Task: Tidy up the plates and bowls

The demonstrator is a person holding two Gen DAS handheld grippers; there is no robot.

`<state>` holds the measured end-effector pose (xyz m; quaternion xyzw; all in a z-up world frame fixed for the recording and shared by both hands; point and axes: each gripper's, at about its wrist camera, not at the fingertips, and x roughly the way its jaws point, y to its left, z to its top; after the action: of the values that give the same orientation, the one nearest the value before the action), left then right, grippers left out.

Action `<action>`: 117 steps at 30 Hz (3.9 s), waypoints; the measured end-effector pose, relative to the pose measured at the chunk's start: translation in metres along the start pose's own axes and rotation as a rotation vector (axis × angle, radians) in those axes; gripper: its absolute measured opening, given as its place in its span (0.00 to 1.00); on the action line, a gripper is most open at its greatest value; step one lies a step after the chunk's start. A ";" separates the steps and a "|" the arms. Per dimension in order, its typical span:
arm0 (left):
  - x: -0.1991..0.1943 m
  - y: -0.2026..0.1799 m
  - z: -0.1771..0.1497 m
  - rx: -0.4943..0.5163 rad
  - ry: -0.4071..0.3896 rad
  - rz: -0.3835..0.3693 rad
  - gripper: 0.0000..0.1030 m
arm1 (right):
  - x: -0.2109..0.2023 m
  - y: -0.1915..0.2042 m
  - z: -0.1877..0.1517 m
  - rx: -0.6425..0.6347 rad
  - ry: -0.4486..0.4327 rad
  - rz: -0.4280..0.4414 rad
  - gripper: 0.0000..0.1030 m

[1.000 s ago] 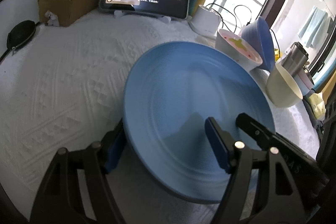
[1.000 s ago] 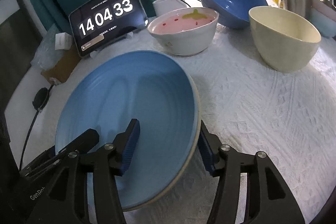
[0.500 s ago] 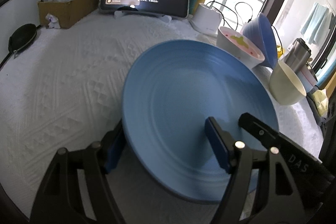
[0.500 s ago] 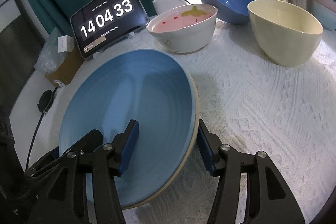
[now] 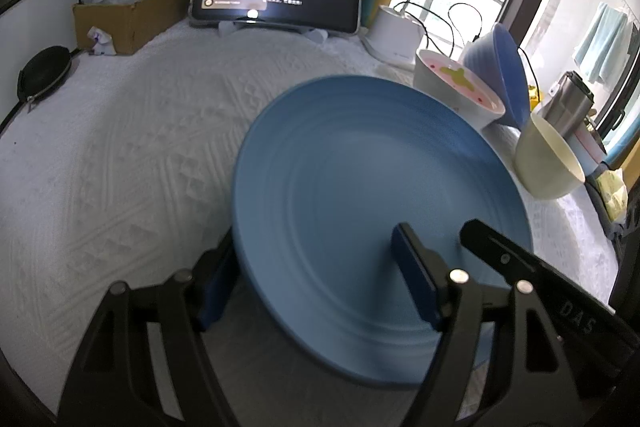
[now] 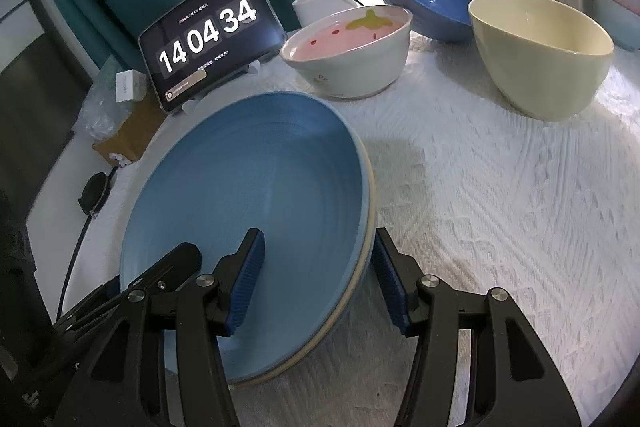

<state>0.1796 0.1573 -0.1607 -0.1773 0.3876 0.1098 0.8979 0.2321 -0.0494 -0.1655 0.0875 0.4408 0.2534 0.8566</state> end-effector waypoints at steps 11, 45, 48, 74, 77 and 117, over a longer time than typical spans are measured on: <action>-0.013 -0.011 -0.010 0.094 -0.014 0.107 0.73 | -0.004 0.004 -0.005 -0.033 0.017 -0.033 0.56; -0.086 -0.069 -0.017 0.222 -0.158 0.120 0.73 | -0.075 -0.037 -0.013 0.015 -0.043 -0.077 0.57; -0.089 -0.077 -0.015 0.233 -0.165 0.118 0.73 | -0.081 -0.042 -0.011 0.024 -0.053 -0.082 0.57; -0.089 -0.133 0.033 0.304 -0.262 0.085 0.73 | -0.111 -0.079 0.035 0.045 -0.119 -0.145 0.57; -0.084 -0.140 0.040 0.312 -0.265 0.081 0.73 | -0.110 -0.083 0.043 0.045 -0.122 -0.151 0.57; -0.004 -0.222 0.115 0.454 -0.323 0.040 0.73 | -0.071 -0.141 0.158 -0.064 -0.141 -0.193 0.57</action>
<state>0.3267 0.0002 -0.0329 0.0558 0.2578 0.0650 0.9624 0.3747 -0.1952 -0.0733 0.0349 0.3775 0.1770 0.9083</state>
